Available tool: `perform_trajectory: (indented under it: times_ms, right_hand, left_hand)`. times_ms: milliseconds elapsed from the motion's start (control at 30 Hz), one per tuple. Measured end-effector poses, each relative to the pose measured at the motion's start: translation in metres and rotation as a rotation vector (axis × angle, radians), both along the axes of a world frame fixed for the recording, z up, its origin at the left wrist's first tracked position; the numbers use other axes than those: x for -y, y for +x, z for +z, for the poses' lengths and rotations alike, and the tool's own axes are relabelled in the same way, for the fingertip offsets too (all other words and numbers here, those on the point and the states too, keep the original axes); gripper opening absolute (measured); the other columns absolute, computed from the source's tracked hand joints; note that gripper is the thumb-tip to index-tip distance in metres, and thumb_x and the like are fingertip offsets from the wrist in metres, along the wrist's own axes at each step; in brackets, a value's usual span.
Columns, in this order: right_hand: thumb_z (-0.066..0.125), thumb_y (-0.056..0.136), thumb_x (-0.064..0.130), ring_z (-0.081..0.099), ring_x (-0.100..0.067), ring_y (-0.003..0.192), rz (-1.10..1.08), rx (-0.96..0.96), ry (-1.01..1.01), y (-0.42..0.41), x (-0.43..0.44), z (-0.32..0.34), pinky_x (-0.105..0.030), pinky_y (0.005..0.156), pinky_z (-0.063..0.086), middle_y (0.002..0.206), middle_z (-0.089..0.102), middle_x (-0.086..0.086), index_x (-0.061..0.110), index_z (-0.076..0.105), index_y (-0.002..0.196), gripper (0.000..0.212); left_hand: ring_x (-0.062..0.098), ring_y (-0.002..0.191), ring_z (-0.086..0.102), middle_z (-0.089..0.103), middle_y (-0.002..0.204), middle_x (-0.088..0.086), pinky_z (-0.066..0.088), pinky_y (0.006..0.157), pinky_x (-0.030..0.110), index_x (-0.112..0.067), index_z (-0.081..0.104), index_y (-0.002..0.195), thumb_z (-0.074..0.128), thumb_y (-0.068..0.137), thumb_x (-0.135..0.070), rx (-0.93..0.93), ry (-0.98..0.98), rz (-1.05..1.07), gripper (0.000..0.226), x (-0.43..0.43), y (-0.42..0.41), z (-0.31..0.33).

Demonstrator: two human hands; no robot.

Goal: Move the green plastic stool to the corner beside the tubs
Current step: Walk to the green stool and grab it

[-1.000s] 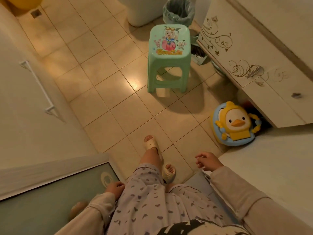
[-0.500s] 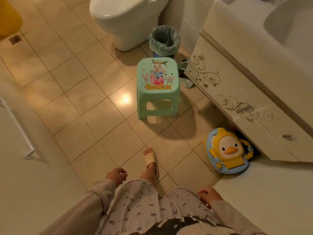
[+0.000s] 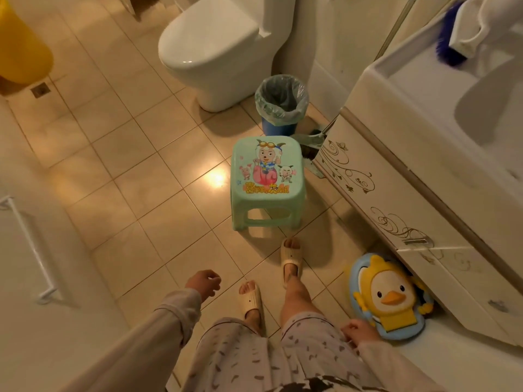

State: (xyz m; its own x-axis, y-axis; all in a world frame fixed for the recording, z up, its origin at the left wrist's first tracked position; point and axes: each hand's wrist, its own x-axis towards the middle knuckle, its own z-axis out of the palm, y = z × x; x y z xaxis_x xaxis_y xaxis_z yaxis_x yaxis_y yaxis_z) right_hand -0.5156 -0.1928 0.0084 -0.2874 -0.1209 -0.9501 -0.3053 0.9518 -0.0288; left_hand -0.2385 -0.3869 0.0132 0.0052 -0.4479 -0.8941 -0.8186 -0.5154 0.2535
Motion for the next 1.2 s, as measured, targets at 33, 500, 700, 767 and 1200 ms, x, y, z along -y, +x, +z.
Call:
perform_trajectory:
  times_ms: [33,500,700,767,1200]
  right_hand:
    - [0.043,0.089,0.004,0.045,-0.021,0.061,0.030,0.002,-0.033,-0.008,0.016,0.001,-0.025,0.065,0.034,0.060,0.047,-0.004,0.016,0.044,0.053,0.038]
    - [0.044,0.088,0.003,0.049,-0.013,0.058,0.101,0.160,-0.359,-0.085,0.187,0.017,-0.018,0.053,0.038,0.073,0.056,-0.006,0.009,0.056,0.092,0.014]
    - [0.043,0.087,0.003,0.047,-0.012,0.054,0.158,0.152,-0.220,-0.091,0.195,-0.001,-0.016,0.049,0.035,0.064,0.053,-0.002,0.010,0.053,0.083,0.013]
    - [0.044,0.087,0.004,0.046,-0.011,0.053,0.163,0.137,-0.175,-0.092,0.195,-0.009,-0.015,0.047,0.033,0.063,0.052,-0.001,0.012,0.052,0.078,0.015]
    - [0.045,0.089,0.005,0.047,-0.014,0.058,-0.015,0.071,-0.185,-0.107,0.291,-0.077,-0.023,0.054,0.035,0.068,0.054,-0.003,0.001,0.059,0.104,0.021]
  left_hand:
    - [0.015,0.063,0.053,0.060,0.087,0.011,0.031,0.047,0.019,-0.004,0.060,0.108,0.044,0.091,-0.010,0.010,0.009,0.041,0.025,-0.003,0.000,0.000]
    - [0.022,0.074,0.054,0.058,0.088,0.012,0.032,0.052,0.023,-0.002,0.058,0.108,0.046,0.091,-0.013,0.079,0.170,0.399,0.024,-0.029,-0.051,-0.005]
    - [0.013,0.056,0.049,0.057,0.072,0.006,0.030,0.048,0.022,-0.006,0.056,0.094,0.046,0.091,-0.012,0.031,0.132,0.426,0.012,0.024,-0.075,-0.014]
    - [0.015,0.059,0.051,0.058,0.073,0.006,0.030,0.048,0.021,-0.006,0.059,0.096,0.045,0.090,-0.012,0.019,0.123,0.397,0.016,0.044,-0.082,-0.019]
    - [0.032,0.115,0.055,0.059,0.127,0.017,0.042,0.093,0.034,-0.006,0.056,0.121,0.049,0.088,-0.019,0.009,-0.041,0.203,0.036,0.193,-0.106,-0.105]
